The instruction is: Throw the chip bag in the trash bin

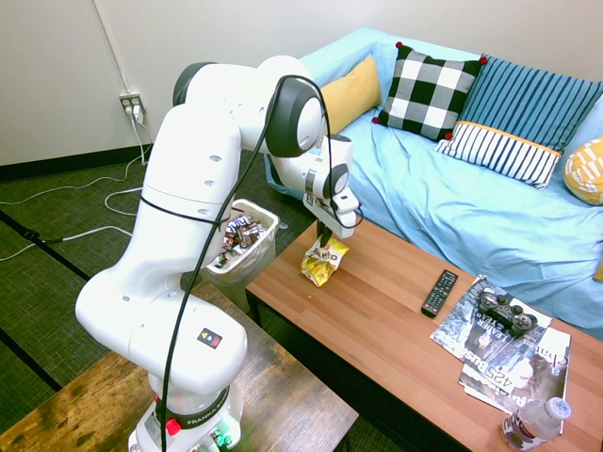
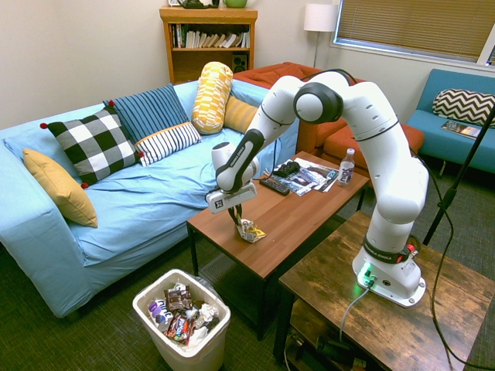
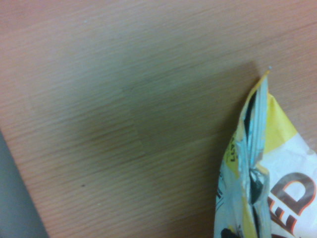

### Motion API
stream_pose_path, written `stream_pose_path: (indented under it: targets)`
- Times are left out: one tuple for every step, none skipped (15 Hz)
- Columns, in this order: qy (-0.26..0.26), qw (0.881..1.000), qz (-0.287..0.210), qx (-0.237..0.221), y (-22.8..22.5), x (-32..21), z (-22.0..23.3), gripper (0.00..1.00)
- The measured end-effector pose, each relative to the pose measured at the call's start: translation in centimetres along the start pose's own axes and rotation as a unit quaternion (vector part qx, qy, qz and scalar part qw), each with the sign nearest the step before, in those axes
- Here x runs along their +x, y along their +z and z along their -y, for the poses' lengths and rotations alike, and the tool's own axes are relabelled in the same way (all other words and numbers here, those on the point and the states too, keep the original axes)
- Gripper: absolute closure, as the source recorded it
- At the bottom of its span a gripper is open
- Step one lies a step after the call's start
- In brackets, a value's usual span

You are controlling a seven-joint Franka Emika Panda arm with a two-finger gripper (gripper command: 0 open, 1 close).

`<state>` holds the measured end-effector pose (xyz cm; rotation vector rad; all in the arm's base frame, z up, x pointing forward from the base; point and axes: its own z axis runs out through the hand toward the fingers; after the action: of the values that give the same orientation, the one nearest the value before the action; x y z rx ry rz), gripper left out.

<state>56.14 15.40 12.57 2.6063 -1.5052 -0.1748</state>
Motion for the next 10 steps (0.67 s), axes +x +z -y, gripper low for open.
stream_pose_path:
  targets:
    - [-0.005, 1.0, -0.001, 0.002, -0.3, -0.6, 0.3, 1.0]
    - [-0.011, 1.0, -0.005, 0.006, -0.8, -1.6, 0.7, 1.0]
    - [-0.02, 1.0, -0.013, 0.011, -1.5, -3.1, 1.2, 1.0]
    - [-0.031, 0.999, -0.022, 0.015, -2.6, -5.0, 1.6, 1.0]
    - [-0.042, 0.999, -0.031, 0.016, -3.8, -7.2, 2.0, 1.0]
    - [-0.055, 0.998, -0.04, 0.016, -5.2, -9.8, 2.4, 1.0]
    - [-0.068, 0.996, -0.051, 0.015, -6.5, -12.3, 3.0, 1.0]
    - [-0.079, 0.995, -0.062, 0.012, -7.4, -14.9, 3.6, 1.0]
    - [-0.092, 0.993, -0.07, 0.007, -7.8, -17.6, 4.2, 1.0]
    - [-0.106, 0.991, -0.079, 0.002, -7.7, -20.3, 4.9, 1.0]
